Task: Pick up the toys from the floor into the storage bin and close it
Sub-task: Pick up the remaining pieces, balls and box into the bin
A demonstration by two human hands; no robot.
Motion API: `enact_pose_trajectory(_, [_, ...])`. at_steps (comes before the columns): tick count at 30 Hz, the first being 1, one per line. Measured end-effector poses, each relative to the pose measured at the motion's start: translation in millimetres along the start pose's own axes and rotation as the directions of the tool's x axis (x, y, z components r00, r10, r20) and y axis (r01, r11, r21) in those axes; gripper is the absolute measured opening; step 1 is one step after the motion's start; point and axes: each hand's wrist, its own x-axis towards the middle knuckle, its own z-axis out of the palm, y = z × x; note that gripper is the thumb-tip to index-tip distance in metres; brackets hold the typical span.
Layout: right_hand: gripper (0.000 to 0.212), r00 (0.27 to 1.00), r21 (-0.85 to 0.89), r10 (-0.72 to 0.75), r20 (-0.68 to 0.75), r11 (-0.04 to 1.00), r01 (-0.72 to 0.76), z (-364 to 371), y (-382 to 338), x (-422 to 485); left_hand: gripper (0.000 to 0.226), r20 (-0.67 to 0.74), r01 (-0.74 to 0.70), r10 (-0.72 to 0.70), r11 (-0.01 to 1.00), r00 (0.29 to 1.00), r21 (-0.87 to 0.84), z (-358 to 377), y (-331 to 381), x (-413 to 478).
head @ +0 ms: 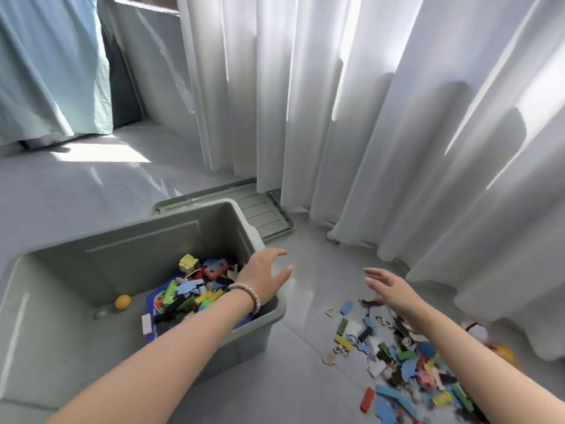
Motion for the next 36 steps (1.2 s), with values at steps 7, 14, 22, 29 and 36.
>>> enact_pose_trajectory(7, [0.042,0.974,-0.025,0.213,-0.076,0.976,-0.216,-65,146,-25,0.046,0.245,-0.048,0.026,0.995,0.969,0.084,123,51,10])
enact_pose_trajectory(14, [0.045,0.932,0.100,0.341,-0.124,0.939,-0.330,-66,256,-36,0.053,0.472,0.025,-0.098,0.987,0.876,0.157,236,41,2])
enact_pose_trajectory(22, [0.065,0.911,0.093,0.360,-0.201,0.933,-0.348,-64,330,-8,0.052,0.579,0.062,-0.106,0.993,0.808,0.097,339,48,7])
enact_pose_trajectory(29, [0.062,0.960,-0.066,0.200,-0.198,0.974,-0.217,-45,362,13,0.047,0.598,0.053,-0.068,0.998,0.799,0.042,396,54,8])
enact_pose_trajectory(36, [0.053,0.947,-0.278,0.111,-0.303,0.940,-0.199,-29,366,11,0.035,0.498,0.102,-0.105,0.994,0.861,0.033,422,49,11])
